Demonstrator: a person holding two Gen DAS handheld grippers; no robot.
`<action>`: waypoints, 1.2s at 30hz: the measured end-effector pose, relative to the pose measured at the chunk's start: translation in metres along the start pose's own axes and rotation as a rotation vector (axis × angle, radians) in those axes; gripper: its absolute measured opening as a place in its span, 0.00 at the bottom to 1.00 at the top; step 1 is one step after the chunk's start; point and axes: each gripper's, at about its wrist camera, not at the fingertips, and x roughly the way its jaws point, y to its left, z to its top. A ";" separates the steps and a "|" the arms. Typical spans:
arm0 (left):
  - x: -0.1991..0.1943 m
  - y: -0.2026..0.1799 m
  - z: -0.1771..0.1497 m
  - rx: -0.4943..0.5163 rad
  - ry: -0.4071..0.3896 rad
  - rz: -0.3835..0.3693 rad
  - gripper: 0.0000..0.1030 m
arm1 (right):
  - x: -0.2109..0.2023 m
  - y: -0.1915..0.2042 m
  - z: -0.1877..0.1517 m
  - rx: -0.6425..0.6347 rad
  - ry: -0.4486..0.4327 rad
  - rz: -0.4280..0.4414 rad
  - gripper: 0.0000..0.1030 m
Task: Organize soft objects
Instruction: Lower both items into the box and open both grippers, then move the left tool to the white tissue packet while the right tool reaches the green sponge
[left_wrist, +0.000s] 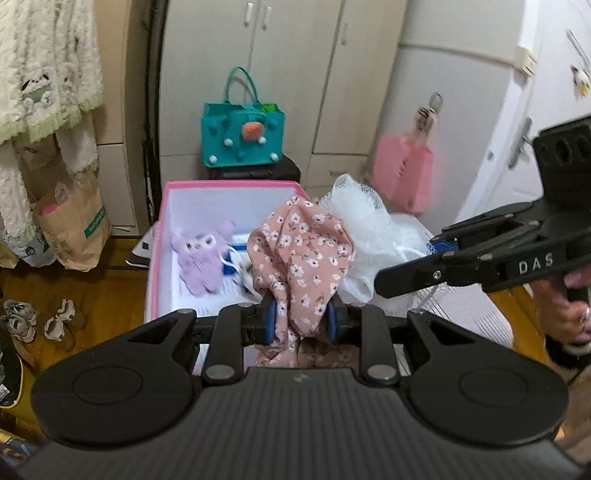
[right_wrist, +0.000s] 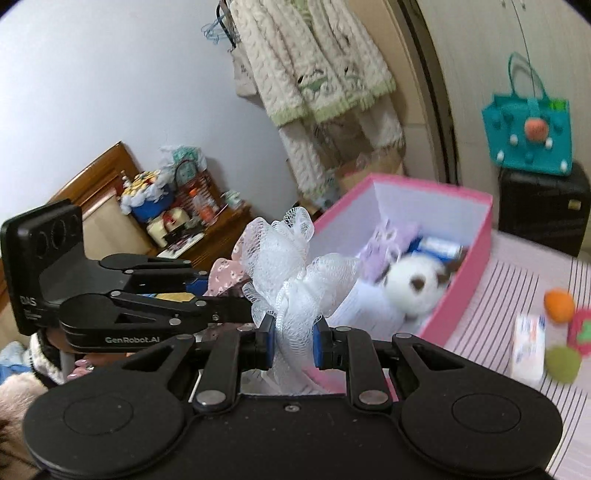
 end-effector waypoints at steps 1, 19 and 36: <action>0.004 0.005 0.002 -0.004 -0.015 0.013 0.24 | 0.005 0.001 0.005 -0.026 -0.019 -0.022 0.23; 0.094 0.028 0.005 0.130 0.037 0.220 0.26 | 0.093 -0.031 0.029 -0.256 0.100 -0.222 0.25; 0.038 0.001 0.006 0.177 -0.070 0.287 0.61 | 0.067 -0.025 0.020 -0.282 0.069 -0.216 0.54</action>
